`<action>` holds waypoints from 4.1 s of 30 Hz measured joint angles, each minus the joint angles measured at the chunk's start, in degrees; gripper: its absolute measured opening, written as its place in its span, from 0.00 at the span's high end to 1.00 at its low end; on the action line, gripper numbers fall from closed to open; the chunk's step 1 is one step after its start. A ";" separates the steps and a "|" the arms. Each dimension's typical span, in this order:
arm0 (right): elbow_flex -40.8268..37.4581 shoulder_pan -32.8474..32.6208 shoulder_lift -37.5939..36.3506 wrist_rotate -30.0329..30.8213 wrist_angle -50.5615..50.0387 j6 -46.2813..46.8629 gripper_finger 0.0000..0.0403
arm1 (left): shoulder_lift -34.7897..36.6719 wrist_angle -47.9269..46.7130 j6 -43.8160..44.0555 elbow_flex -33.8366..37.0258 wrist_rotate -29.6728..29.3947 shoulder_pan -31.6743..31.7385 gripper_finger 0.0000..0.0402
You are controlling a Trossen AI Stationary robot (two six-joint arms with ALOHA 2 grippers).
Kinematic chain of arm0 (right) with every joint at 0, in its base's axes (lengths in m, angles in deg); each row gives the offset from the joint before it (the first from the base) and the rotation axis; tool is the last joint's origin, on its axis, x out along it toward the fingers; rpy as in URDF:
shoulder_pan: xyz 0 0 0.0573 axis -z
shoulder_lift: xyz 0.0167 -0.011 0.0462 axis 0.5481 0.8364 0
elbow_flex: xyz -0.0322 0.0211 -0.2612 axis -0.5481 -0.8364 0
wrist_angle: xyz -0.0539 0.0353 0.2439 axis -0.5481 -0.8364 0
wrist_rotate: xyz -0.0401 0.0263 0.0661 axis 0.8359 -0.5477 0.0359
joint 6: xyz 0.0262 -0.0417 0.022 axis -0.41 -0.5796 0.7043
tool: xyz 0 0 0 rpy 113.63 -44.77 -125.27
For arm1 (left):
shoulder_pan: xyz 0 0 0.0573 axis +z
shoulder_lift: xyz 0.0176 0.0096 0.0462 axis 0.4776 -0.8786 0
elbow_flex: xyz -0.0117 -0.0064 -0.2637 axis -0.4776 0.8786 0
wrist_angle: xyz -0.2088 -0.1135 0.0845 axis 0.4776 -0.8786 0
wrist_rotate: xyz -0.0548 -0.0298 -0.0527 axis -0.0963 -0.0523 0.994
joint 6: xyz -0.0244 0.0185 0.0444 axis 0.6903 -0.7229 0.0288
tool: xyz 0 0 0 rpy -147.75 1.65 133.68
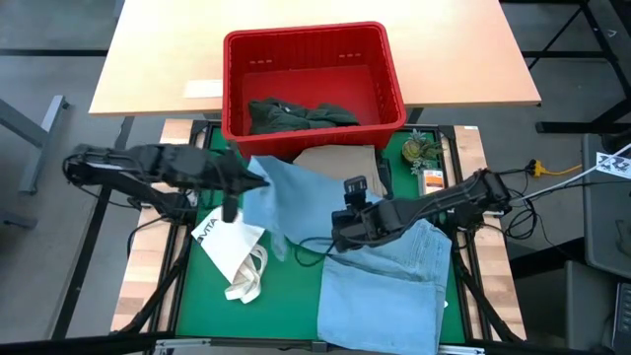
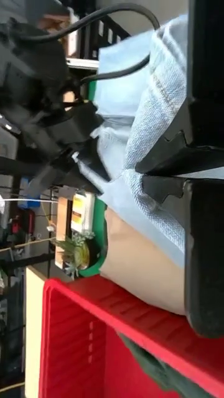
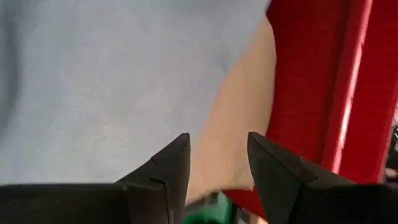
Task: Fold laundry
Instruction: Fold the blue pants
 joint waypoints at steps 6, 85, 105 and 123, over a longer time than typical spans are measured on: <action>-0.02 -0.11 -1.71 2.93 -6.17 2.21 0.60 | -9.57 4.87 -2.99 0.00 0.70 0.32 1.00; -29.22 7.96 -6.86 -13.94 46.74 -3.62 0.60 | -13.47 -6.51 6.55 23.23 11.99 1.11 0.69; -36.61 12.83 -6.88 -26.14 48.42 -3.47 0.60 | -12.15 0.07 -0.02 28.33 2.71 9.75 0.69; -36.68 12.81 -6.88 -26.49 47.11 -3.49 0.60 | -11.70 5.29 -0.78 36.95 2.80 15.31 0.69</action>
